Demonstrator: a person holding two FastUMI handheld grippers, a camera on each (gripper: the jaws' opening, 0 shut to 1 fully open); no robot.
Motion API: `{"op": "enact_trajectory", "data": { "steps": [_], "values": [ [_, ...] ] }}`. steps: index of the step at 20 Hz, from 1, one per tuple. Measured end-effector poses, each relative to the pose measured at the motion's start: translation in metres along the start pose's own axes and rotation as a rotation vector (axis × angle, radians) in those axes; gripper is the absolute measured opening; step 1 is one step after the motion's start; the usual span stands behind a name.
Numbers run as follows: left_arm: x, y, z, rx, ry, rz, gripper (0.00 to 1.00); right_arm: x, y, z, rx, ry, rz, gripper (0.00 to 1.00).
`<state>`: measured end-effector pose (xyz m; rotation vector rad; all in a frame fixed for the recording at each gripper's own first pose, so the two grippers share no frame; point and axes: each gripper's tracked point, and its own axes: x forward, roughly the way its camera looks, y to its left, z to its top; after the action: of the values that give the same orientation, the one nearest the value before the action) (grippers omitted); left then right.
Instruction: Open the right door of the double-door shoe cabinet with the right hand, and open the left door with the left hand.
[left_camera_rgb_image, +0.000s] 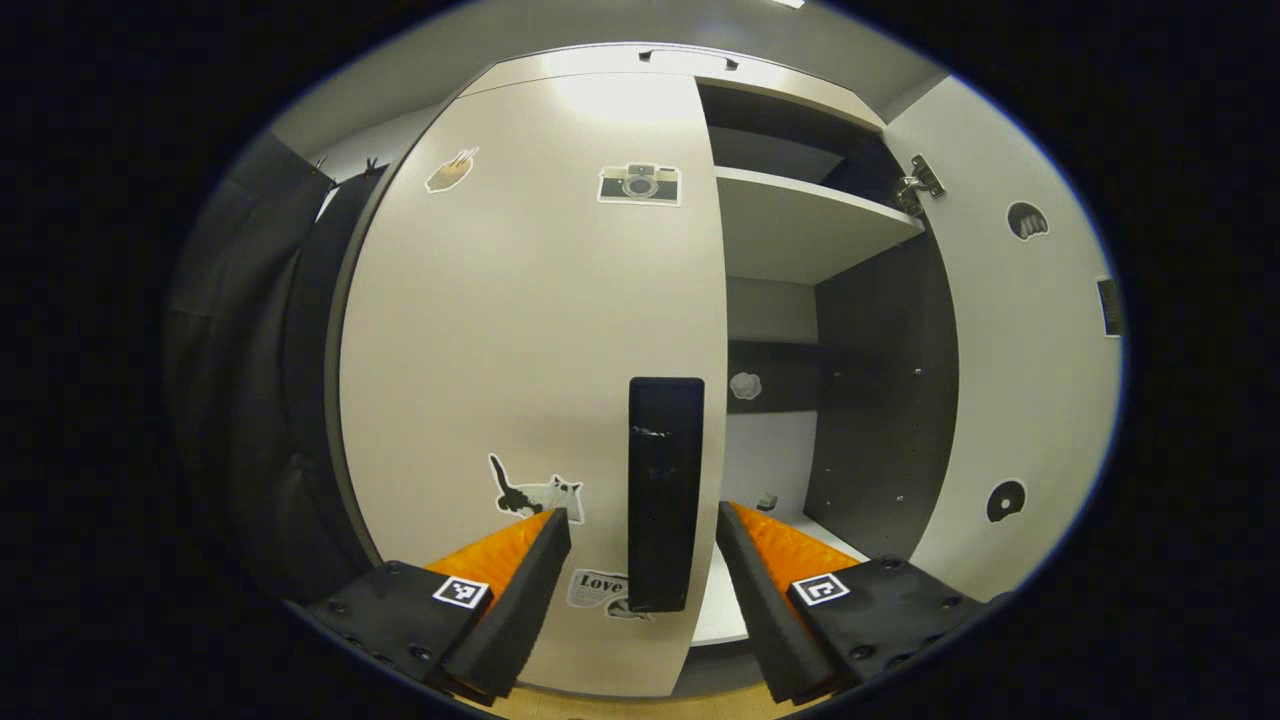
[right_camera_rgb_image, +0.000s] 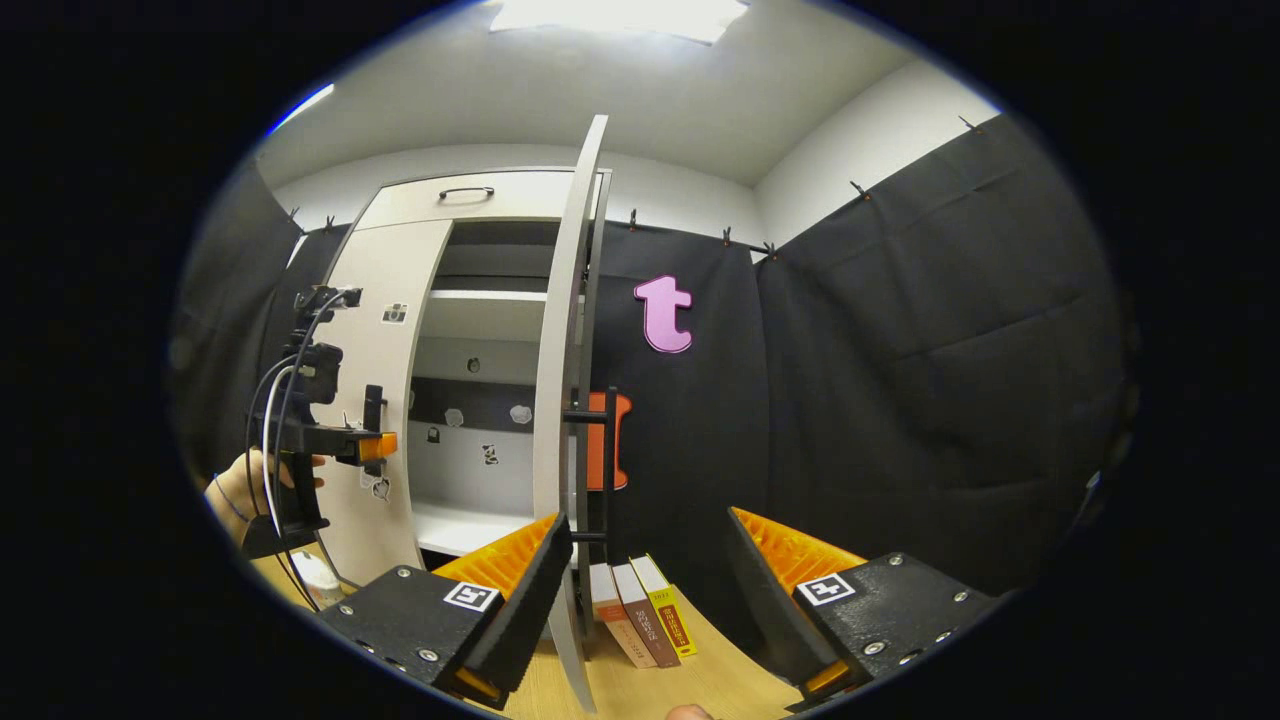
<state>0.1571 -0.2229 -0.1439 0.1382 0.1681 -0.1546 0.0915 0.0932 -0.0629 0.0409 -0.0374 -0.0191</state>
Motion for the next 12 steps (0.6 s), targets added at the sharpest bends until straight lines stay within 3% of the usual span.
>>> {"op": "enact_trajectory", "data": {
  "steps": [1, 2, 4, 5, 6, 7, 12],
  "values": [
    [0.001, -0.001, 0.002, 0.001, -0.004, -0.01, 0.87, -0.001, -0.001, -0.001, 0.004, 0.003, -0.003, 0.87],
    [0.003, -0.003, 0.003, -0.001, -0.009, -0.016, 0.73, 0.0, -0.002, -0.001, 0.008, 0.0, -0.007, 0.87],
    [0.006, -0.006, 0.002, -0.002, -0.008, -0.038, 0.72, 0.001, -0.002, -0.002, 0.018, 0.002, -0.007, 0.87],
    [0.004, -0.012, 0.0, -0.019, -0.007, -0.061, 0.66, 0.0, -0.001, -0.002, 0.023, 0.003, -0.007, 0.87],
    [0.003, -0.014, -0.001, -0.025, -0.001, -0.064, 0.48, 0.001, -0.001, -0.003, 0.026, 0.002, -0.007, 0.92],
    [0.003, -0.013, -0.003, -0.02, 0.008, -0.064, 0.41, 0.001, -0.001, -0.003, 0.025, 0.002, -0.009, 0.93],
    [0.002, -0.014, -0.006, -0.023, 0.023, -0.084, 0.38, 0.0, 0.002, -0.002, 0.017, 0.0, 0.0, 0.93]
  ]
}}
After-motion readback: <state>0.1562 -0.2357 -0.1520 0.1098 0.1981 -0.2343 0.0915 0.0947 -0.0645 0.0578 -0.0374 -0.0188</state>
